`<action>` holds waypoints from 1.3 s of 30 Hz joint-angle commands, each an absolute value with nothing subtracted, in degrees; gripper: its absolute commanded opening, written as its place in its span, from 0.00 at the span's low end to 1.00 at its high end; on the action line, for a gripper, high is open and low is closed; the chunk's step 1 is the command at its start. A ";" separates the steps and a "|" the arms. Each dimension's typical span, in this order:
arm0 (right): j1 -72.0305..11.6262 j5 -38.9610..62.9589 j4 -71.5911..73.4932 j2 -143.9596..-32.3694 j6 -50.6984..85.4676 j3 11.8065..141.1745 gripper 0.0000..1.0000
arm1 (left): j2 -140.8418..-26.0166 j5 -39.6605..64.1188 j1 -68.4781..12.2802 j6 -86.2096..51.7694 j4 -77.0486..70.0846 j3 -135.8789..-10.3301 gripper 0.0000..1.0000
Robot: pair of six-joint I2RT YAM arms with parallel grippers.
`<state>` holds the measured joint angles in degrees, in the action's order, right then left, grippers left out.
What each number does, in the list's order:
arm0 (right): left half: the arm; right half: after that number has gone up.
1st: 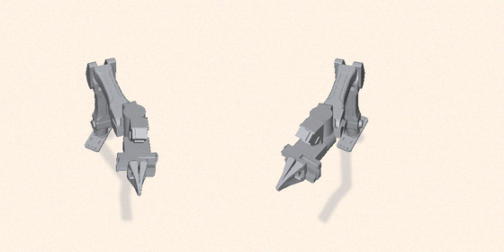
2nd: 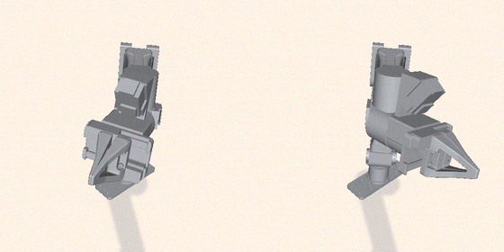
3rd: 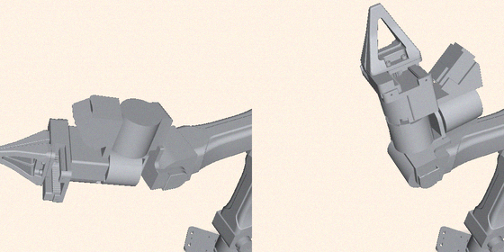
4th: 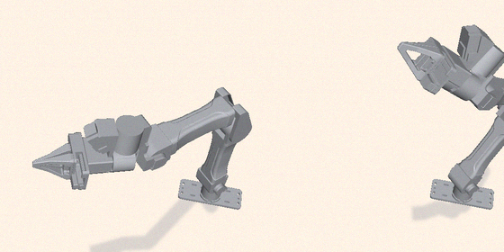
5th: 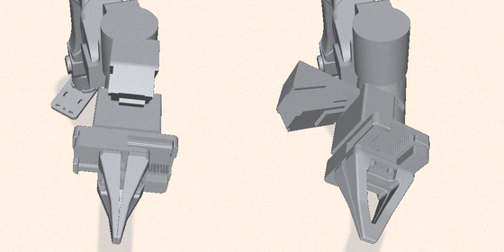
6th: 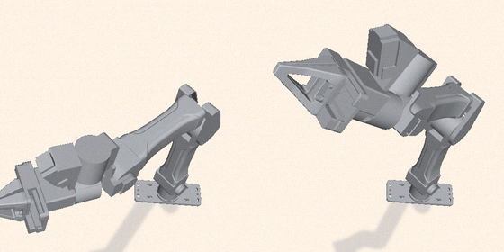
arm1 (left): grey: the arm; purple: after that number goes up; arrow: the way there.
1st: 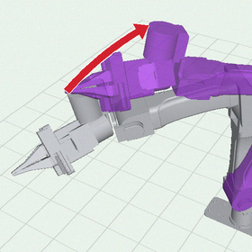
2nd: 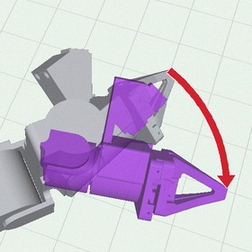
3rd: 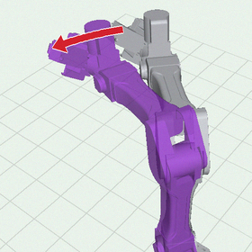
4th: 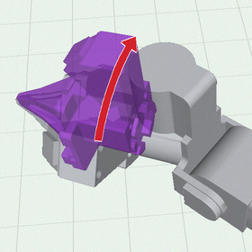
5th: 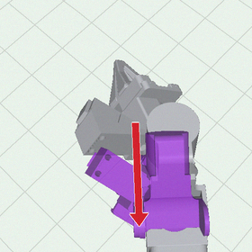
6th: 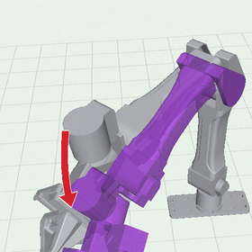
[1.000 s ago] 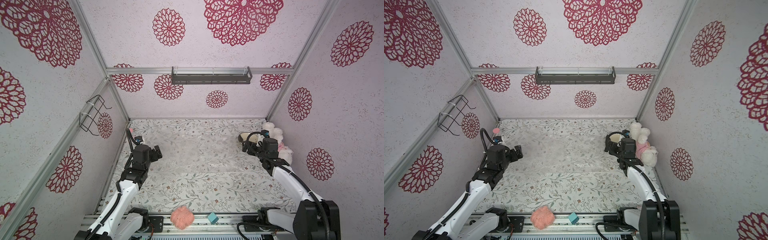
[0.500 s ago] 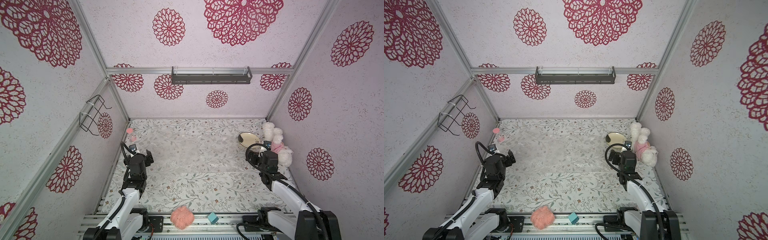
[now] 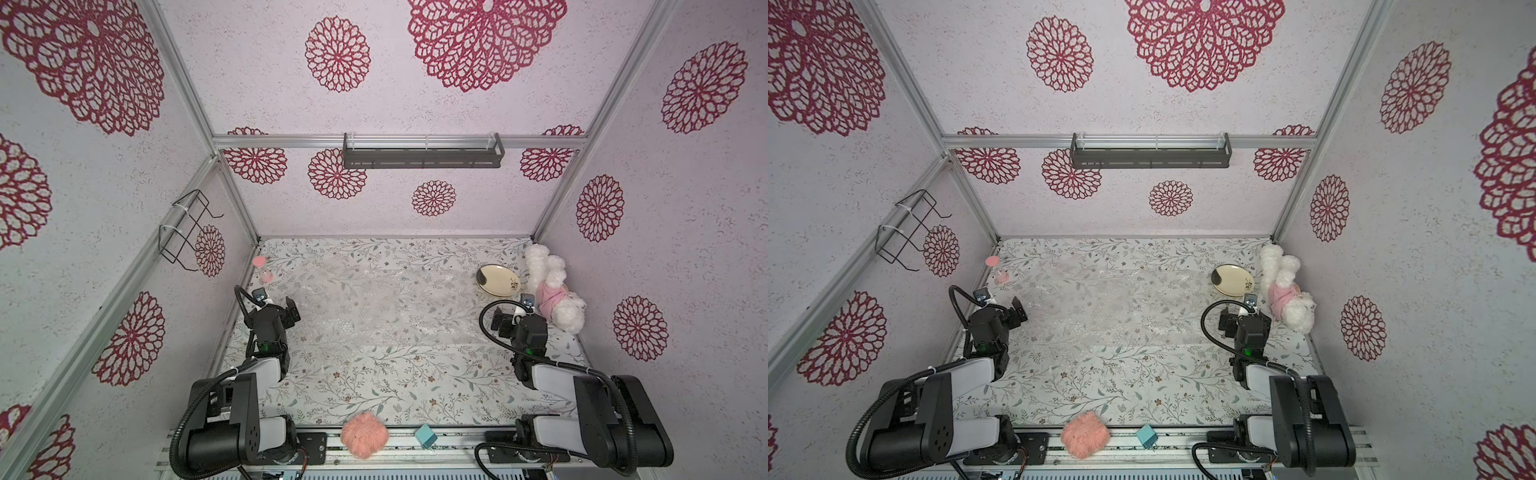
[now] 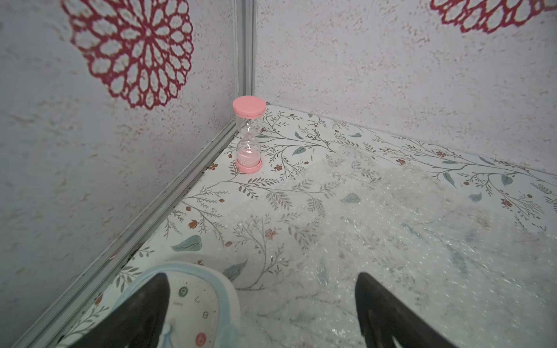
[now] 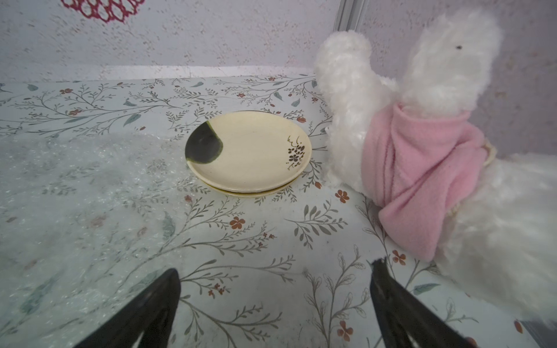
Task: Unpack dinner plates from bubble wrap
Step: Reset both arms
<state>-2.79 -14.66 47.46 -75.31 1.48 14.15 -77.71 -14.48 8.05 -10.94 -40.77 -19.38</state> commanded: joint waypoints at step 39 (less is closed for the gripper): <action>-1.80 -13.01 67.24 -87.80 0.92 15.23 0.99 | -87.98 -12.90 6.73 -8.88 -46.85 -24.92 0.97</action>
<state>-2.04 -13.26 64.53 -88.38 1.02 14.46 -87.85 -12.53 7.09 -9.63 -46.33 -24.91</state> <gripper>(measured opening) 0.989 0.973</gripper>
